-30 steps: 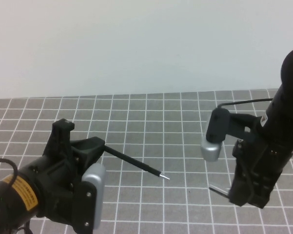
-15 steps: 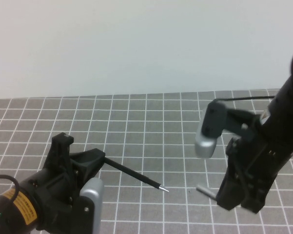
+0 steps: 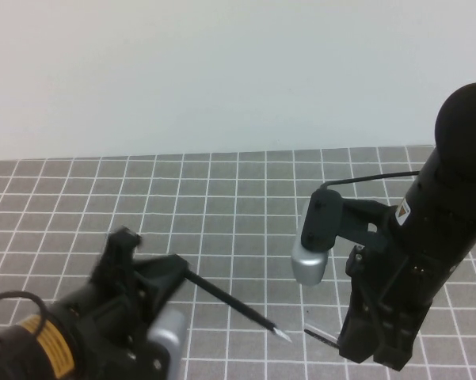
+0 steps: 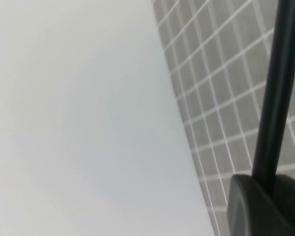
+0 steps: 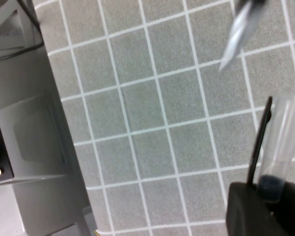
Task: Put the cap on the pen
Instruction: 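Pick up the pen and its cap, cap the pen, and set it down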
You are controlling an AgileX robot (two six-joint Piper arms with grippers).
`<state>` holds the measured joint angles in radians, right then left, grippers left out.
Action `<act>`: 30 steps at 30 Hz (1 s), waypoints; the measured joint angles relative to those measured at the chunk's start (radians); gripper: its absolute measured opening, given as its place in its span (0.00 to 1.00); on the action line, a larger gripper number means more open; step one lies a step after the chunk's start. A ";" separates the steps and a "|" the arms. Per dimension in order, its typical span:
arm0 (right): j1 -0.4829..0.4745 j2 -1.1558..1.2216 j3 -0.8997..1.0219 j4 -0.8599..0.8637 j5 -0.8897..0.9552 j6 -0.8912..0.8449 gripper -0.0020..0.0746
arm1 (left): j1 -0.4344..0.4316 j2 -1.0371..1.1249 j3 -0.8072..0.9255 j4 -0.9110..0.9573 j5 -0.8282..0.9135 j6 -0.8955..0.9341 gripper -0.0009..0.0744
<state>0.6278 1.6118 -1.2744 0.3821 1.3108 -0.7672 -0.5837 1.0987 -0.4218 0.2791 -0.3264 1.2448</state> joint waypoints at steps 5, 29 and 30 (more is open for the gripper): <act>0.000 0.000 0.000 0.018 0.000 0.000 0.02 | -0.033 0.000 0.000 -0.010 0.008 0.024 0.07; 0.000 0.000 0.000 0.055 0.000 -0.004 0.02 | 0.000 0.070 -0.013 -0.096 -0.037 0.026 0.07; 0.000 0.000 0.000 0.055 0.000 -0.004 0.02 | 0.000 0.070 -0.013 -0.096 -0.037 0.026 0.07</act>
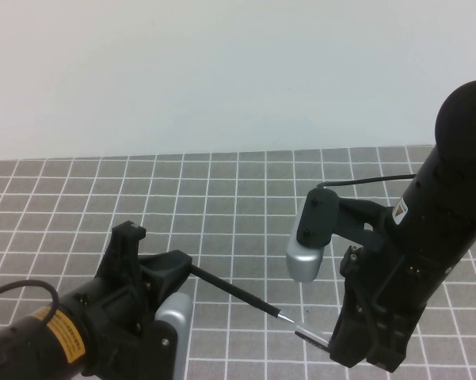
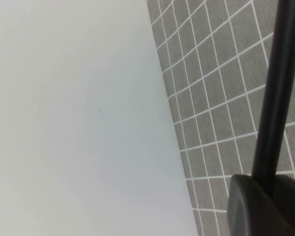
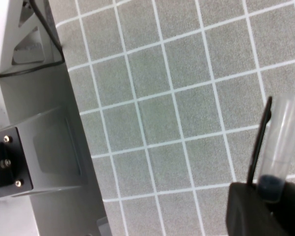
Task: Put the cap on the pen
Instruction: 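Pick up the pen and its cap, cap the pen, and set it down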
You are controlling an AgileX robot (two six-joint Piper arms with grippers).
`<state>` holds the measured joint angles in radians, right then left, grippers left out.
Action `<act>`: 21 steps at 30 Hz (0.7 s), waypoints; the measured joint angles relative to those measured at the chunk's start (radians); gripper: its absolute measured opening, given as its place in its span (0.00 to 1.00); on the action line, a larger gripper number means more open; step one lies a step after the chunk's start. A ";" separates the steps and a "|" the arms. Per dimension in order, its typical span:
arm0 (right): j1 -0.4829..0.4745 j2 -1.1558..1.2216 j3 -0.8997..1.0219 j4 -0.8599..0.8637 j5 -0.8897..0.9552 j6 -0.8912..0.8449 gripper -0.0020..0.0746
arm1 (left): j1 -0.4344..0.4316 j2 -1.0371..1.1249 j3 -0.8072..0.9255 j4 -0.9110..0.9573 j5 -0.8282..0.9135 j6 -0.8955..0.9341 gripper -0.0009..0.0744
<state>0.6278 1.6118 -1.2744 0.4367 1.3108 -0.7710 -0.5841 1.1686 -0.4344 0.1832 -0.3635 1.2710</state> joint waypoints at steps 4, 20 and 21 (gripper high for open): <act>0.000 0.000 0.000 0.000 0.000 0.000 0.02 | 0.000 0.000 0.000 0.000 0.000 0.000 0.07; 0.000 0.000 0.000 -0.007 0.000 0.000 0.02 | 0.000 0.000 0.000 0.036 0.023 0.000 0.07; 0.000 0.000 0.000 -0.007 0.000 0.000 0.02 | 0.000 0.000 0.000 0.036 0.023 0.000 0.07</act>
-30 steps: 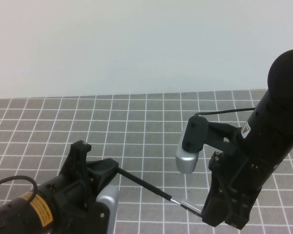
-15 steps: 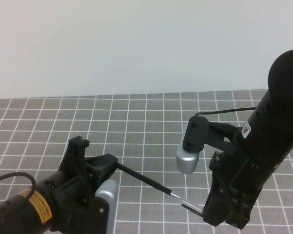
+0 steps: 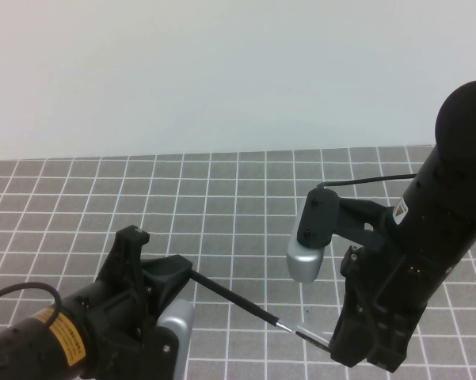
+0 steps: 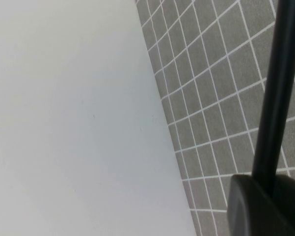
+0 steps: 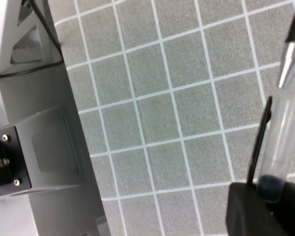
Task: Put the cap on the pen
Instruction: 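Pick up the pen and its cap, cap the pen, and set it down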
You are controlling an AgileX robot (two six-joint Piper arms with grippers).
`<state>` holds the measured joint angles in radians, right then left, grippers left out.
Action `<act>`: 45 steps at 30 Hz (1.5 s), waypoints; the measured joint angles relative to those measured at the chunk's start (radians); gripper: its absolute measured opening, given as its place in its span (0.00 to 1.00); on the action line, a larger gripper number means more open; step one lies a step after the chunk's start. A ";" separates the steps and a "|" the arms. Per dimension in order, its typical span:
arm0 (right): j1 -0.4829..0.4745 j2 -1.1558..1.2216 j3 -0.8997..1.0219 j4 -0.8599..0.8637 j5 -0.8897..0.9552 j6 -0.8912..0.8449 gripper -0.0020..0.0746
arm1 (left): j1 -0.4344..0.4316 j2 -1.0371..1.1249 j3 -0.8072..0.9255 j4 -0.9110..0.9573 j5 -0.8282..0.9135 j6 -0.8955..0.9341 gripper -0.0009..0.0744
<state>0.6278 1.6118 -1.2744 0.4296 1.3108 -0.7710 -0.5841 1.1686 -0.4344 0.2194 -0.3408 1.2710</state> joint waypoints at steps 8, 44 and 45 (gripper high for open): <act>0.000 0.000 0.000 -0.008 0.000 0.000 0.02 | 0.000 0.000 0.000 -0.002 -0.006 0.002 0.07; 0.000 0.002 0.000 -0.011 -0.002 0.004 0.02 | 0.000 0.019 -0.037 -0.054 0.017 0.031 0.07; 0.000 0.002 0.000 -0.011 -0.002 0.004 0.02 | 0.000 0.019 -0.037 -0.054 0.020 0.036 0.07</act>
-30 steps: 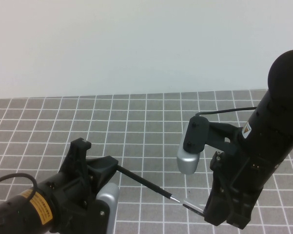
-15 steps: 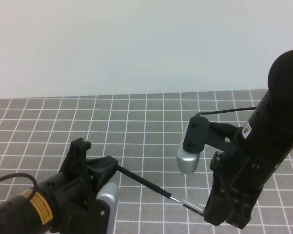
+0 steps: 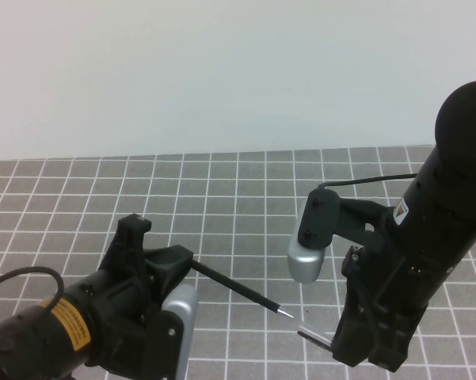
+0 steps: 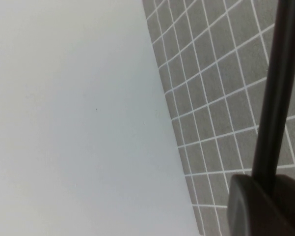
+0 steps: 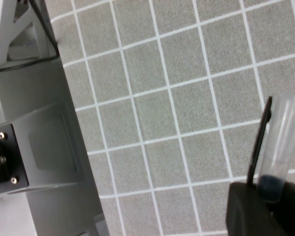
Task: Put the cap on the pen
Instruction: 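Pick up the pen and its cap, cap the pen, and set it down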
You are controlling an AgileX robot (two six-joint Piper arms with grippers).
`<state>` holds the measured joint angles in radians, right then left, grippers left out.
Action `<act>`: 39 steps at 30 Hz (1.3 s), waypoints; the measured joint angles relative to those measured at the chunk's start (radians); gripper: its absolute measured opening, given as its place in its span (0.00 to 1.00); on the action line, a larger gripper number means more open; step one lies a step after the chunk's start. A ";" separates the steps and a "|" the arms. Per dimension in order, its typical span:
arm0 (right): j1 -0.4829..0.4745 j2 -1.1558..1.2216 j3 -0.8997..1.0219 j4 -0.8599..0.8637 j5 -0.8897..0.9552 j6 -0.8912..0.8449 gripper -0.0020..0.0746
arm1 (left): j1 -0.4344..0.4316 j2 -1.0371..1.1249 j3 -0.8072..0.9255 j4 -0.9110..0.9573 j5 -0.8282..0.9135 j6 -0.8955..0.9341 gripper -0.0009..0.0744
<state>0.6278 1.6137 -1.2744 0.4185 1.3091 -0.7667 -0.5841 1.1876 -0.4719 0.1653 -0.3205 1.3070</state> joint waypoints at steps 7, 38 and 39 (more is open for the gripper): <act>0.000 0.000 0.000 -0.006 0.000 0.000 0.02 | 0.000 -0.002 0.000 0.002 0.006 0.004 0.07; 0.000 0.000 0.000 -0.015 -0.002 -0.009 0.02 | -0.044 -0.029 0.000 -0.042 0.104 0.094 0.07; 0.000 0.000 0.000 -0.015 -0.002 -0.009 0.02 | -0.044 -0.029 0.000 -0.049 0.095 0.094 0.07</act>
<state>0.6278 1.6137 -1.2744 0.4034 1.3072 -0.7754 -0.6278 1.1588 -0.4719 0.1164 -0.2256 1.4008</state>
